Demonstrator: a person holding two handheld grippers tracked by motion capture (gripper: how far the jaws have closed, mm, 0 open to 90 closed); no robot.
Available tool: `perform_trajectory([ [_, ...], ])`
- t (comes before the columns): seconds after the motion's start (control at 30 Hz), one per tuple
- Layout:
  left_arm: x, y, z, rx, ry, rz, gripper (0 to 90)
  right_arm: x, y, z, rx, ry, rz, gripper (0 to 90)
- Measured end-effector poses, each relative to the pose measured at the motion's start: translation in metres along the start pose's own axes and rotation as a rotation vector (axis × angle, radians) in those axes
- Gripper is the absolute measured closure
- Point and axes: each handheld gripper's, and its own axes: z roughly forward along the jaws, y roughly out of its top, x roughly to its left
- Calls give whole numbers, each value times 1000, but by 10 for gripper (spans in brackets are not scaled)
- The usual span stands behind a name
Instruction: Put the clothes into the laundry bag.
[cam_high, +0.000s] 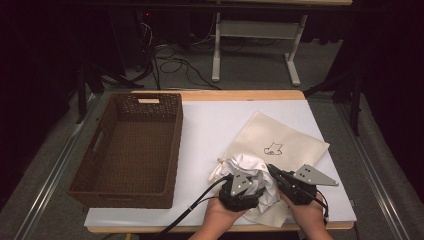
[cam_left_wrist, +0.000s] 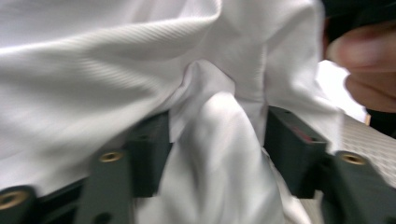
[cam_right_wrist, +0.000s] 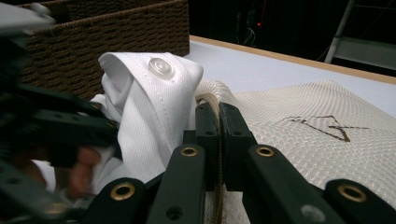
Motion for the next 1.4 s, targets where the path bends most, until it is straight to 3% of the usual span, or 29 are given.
perform_trajectory([
  [0.1, 0, -2, -19, -17, 14, 2, 337, 1, 0, -1, 0, -1, -5, 891],
  [0.2, 2, -3, -38, -42, 49, -1, 355, 0, 0, -1, 3, -7, 0, 891],
  [0.37, 18, 4, -58, -106, 109, -35, 345, 1, 0, -1, 1, -11, -3, 891],
  [0.47, 28, 14, -56, -137, 118, -49, 308, 1, 0, 0, 5, -8, 0, 891],
  [0.57, 35, 25, -34, -87, 106, -81, 212, 1, -1, 2, 7, -5, 2, 891],
  [0.63, 38, 29, -24, -69, 98, -87, 201, 1, -1, 2, 6, -3, 2, 891],
  [0.67, 38, 29, -20, -66, 94, -75, 272, 1, -1, 2, 6, -2, -3, 891],
  [0.73, 34, 27, -16, -75, 91, -67, 539, 1, -1, 1, 7, -5, -3, 891],
  [0.8, 24, 24, -17, -86, 81, -28, 727, 0, -1, 1, 4, -4, 5, 891],
  [0.83, 19, 22, -16, -79, 76, -9, 774, -1, -1, 0, 3, -4, 4, 891],
  [0.93, 13, 13, -10, -42, 60, 9, 799, -1, -1, 0, 1, -7, 11, 891],
  [1.07, 13, 6, 9, 31, 51, 2, 797, 1, 3, -2, -7, -3, 4, 891],
  [1.23, 14, 5, 22, 44, 70, -23, 766, 5, 6, -6, -30, 11, -12, 891],
  [1.27, 13, 6, 21, 38, 69, -18, 742, 6, 6, -5, -28, 10, -15, 891],
  [1.4, 8, 6, 3, -6, 62, 29, 507, 3, 3, -6, -25, 10, -5, 891],
])
